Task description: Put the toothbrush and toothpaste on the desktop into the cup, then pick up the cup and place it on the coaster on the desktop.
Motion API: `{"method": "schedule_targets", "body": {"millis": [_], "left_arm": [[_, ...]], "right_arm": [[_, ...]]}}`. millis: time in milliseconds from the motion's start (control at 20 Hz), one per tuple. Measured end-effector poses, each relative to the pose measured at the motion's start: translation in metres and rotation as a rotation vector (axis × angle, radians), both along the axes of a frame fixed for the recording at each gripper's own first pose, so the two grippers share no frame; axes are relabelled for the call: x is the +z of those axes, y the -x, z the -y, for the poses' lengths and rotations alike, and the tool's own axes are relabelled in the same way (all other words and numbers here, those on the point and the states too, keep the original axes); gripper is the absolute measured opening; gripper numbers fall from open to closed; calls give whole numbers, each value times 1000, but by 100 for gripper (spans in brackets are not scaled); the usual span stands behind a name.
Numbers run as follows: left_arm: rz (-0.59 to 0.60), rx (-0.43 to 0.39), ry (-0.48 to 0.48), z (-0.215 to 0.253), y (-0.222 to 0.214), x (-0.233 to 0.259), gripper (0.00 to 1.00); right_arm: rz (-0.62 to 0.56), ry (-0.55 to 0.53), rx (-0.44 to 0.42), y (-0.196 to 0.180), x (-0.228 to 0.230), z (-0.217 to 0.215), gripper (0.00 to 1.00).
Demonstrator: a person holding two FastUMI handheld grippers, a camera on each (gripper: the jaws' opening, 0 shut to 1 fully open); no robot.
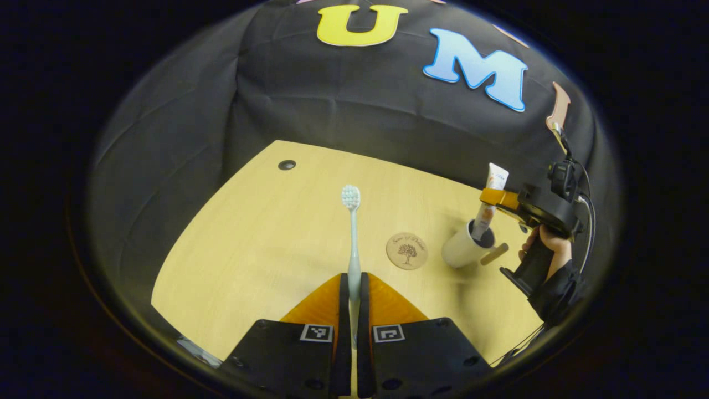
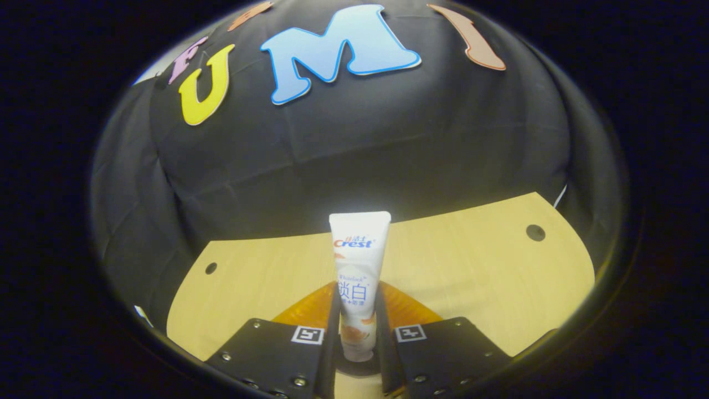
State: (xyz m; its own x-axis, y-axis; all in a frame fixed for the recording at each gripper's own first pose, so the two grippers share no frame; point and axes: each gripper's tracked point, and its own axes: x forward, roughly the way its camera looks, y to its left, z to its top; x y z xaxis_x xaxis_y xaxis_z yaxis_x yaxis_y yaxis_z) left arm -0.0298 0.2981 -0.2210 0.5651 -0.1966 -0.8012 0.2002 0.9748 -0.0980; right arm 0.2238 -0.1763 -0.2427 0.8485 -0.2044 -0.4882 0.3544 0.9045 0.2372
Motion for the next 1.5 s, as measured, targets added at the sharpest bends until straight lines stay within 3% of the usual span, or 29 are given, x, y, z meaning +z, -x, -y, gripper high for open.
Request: {"method": "schedule_targets", "body": {"millis": [50, 100, 200, 350, 500, 1000, 1500], "left_arm": [[-1, -1, 1, 1, 0, 1, 12], [-1, -2, 2, 2, 0, 2, 12], [6, -12, 9, 8, -2, 2, 12], [28, -50, 19, 28, -13, 1, 12], [65, -97, 33, 46, -20, -1, 12], [242, -282, 52, 134, -55, 29, 12], [420, -485, 69, 228, -67, 45, 12]], "right_arm": [[2, -7, 8, 0, 0, -2, 26], [8, -12, 8, 2, 2, -2, 36], [-5, -18, 17, 4, 0, -4, 40], [-7, -7, 20, 11, 1, -3, 39], [29, -16, 13, 16, 18, -3, 52], [84, -45, -8, 36, 49, 10, 52], [96, -66, -83, 66, 59, 51, 50]]}}
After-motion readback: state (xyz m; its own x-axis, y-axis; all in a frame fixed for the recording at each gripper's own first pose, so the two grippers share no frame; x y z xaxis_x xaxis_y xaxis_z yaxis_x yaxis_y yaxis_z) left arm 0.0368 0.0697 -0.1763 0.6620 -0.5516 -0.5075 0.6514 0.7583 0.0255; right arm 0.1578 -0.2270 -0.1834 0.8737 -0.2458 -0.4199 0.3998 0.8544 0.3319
